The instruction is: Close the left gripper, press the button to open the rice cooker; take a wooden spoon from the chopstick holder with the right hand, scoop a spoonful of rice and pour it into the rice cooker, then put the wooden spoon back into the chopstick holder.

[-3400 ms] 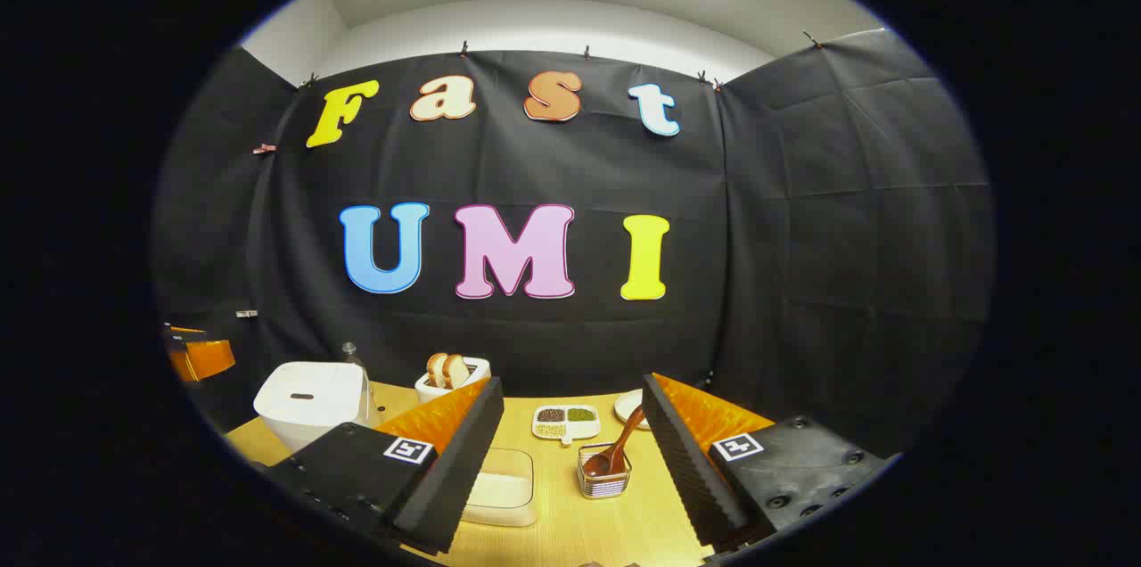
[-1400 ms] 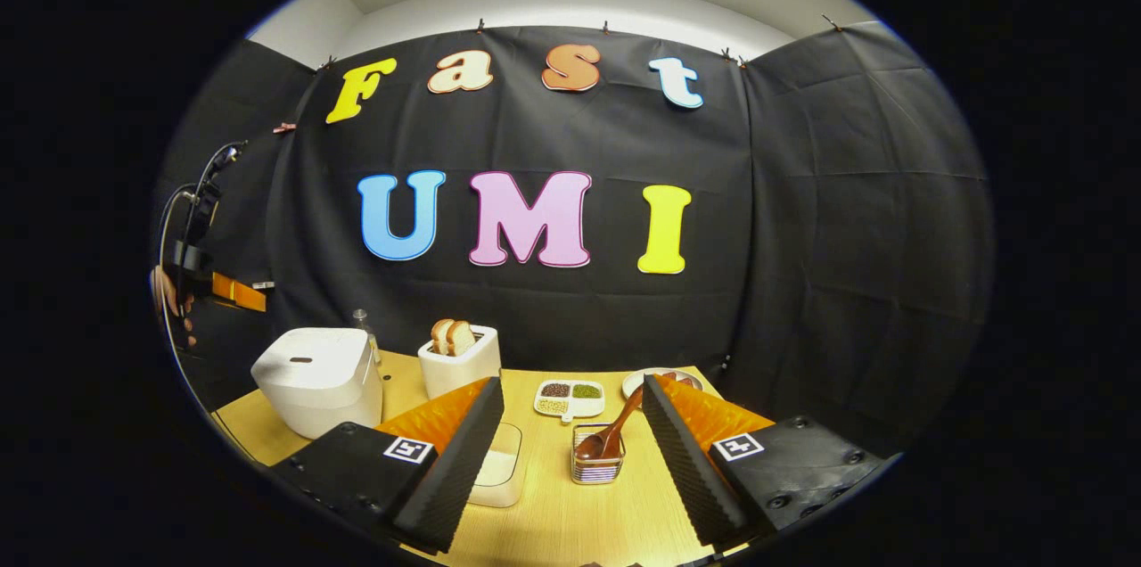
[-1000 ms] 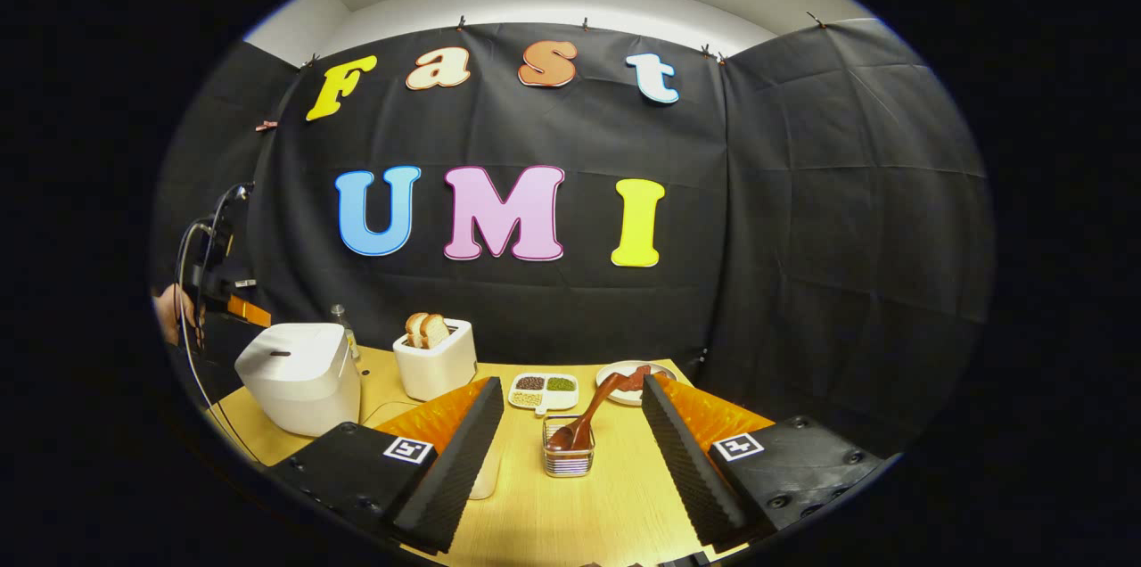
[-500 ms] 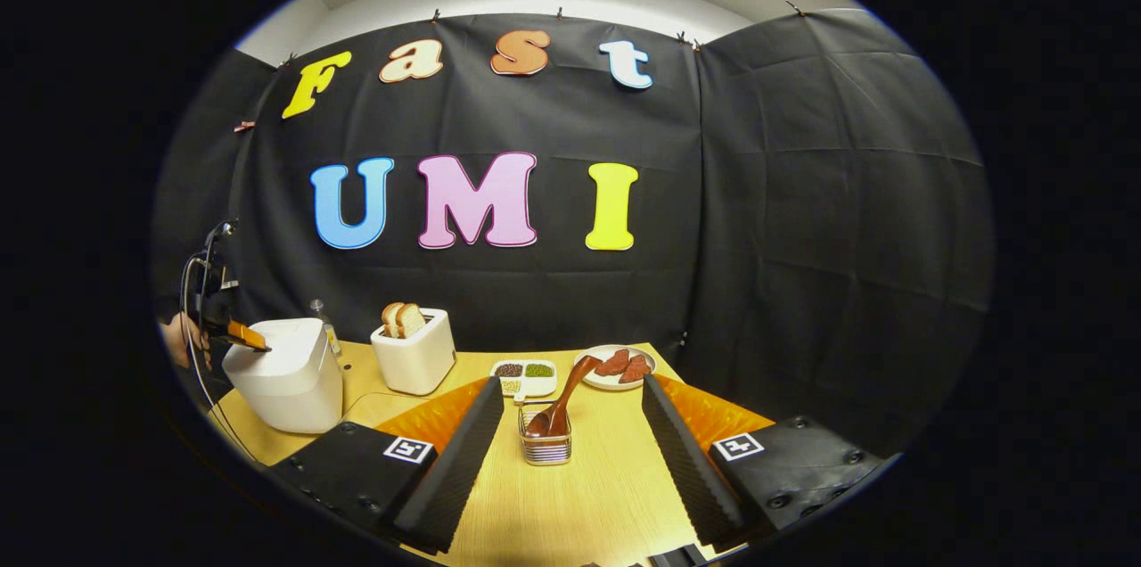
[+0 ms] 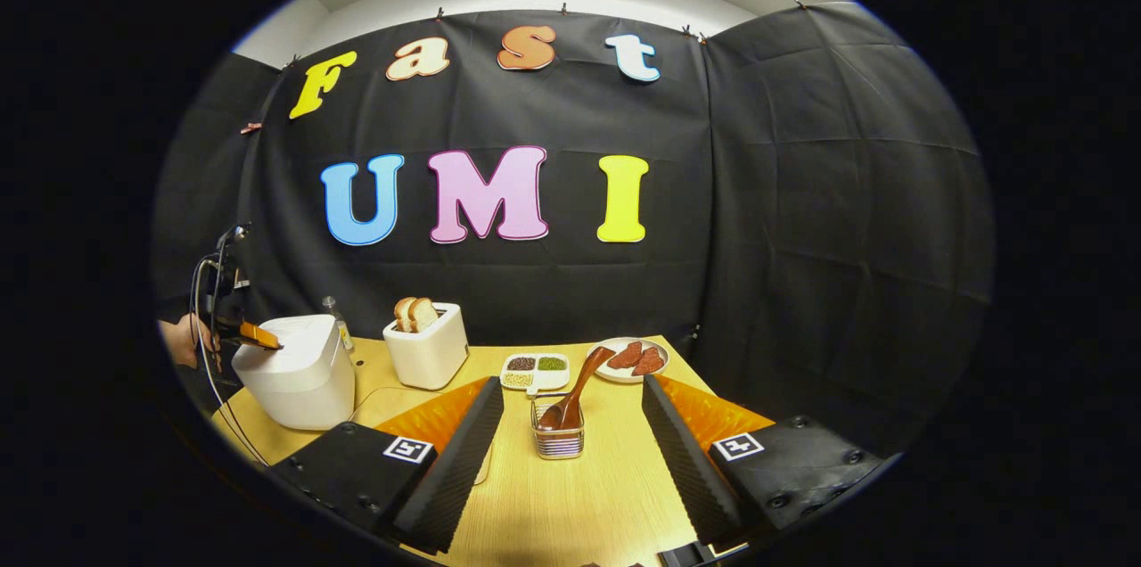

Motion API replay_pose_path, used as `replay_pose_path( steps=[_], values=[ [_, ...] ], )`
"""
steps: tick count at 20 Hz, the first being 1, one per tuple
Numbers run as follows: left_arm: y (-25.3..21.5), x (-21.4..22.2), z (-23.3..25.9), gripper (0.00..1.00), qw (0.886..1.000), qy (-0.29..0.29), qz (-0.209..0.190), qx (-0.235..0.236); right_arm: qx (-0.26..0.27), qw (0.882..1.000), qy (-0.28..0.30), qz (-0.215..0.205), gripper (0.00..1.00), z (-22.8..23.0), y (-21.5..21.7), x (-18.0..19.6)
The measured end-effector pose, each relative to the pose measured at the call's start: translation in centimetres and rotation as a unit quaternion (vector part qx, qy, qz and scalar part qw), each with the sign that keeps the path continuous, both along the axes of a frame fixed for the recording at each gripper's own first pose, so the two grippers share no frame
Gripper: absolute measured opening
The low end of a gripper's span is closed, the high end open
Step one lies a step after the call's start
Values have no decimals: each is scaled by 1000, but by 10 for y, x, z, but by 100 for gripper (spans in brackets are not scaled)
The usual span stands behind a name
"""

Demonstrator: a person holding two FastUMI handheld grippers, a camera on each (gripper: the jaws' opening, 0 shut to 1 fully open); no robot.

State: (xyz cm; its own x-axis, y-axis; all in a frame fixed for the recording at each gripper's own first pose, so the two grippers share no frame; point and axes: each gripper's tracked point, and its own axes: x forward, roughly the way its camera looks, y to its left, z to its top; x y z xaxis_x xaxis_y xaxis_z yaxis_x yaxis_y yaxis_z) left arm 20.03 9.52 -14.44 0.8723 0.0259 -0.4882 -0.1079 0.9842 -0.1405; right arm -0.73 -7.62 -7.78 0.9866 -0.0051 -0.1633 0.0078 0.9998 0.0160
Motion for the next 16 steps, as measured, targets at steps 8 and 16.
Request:
replay_pose_path(
  steps=[8,16],
  values=[
    [-14,-40,129,5,978,-173,39,111,1,1000,2,8,98,-3,0,4],
    [-83,-137,157,11,970,-222,22,95,13,999,17,35,98,-17,16,35]
  ],
)
